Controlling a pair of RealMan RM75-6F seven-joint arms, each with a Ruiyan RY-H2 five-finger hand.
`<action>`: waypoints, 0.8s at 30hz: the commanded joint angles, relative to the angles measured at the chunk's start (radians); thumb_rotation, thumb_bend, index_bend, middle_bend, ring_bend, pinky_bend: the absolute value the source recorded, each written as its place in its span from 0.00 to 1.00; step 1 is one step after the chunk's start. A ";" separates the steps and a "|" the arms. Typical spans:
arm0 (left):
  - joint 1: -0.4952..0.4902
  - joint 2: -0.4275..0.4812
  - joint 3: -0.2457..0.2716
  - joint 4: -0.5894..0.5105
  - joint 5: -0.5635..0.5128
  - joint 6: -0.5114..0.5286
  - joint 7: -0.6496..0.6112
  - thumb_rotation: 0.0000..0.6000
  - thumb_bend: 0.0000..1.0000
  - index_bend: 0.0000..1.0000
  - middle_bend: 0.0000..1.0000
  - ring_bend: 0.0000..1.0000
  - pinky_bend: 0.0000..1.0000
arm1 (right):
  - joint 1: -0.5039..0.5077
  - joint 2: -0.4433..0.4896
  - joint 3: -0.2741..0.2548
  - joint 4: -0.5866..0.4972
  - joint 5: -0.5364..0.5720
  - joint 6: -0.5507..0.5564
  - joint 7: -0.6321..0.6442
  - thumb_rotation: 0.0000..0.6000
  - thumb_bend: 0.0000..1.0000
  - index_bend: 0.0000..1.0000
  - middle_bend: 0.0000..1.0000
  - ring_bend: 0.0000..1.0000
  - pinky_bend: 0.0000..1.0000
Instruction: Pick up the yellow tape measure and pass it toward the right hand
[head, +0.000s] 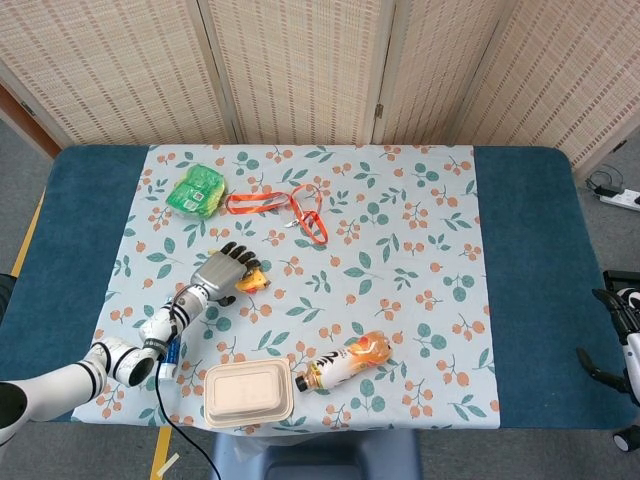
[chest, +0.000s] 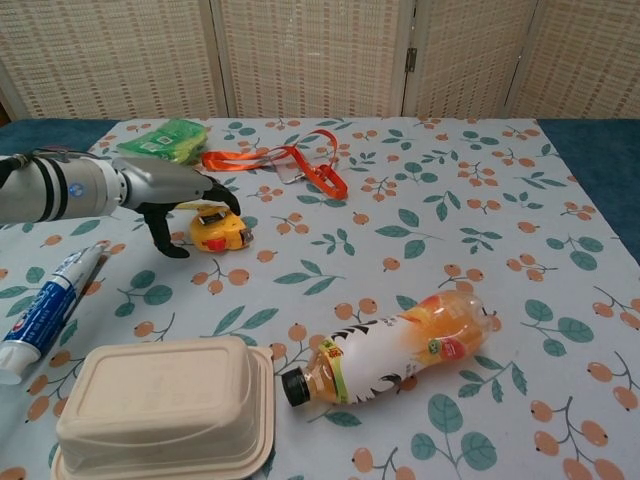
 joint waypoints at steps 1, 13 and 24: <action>0.005 0.011 0.005 -0.001 -0.045 -0.001 0.024 1.00 0.36 0.20 0.12 0.05 0.00 | 0.001 -0.001 0.001 0.001 -0.001 0.000 0.000 1.00 0.36 0.14 0.15 0.20 0.09; 0.021 0.029 0.016 -0.048 -0.143 0.039 0.065 1.00 0.36 0.21 0.13 0.09 0.00 | 0.001 -0.004 0.000 0.005 -0.005 -0.004 0.001 1.00 0.36 0.14 0.16 0.20 0.09; 0.023 -0.006 0.020 -0.029 -0.141 0.085 0.064 1.00 0.36 0.26 0.20 0.14 0.00 | -0.012 -0.002 -0.004 0.008 -0.003 0.007 0.009 1.00 0.36 0.14 0.16 0.20 0.09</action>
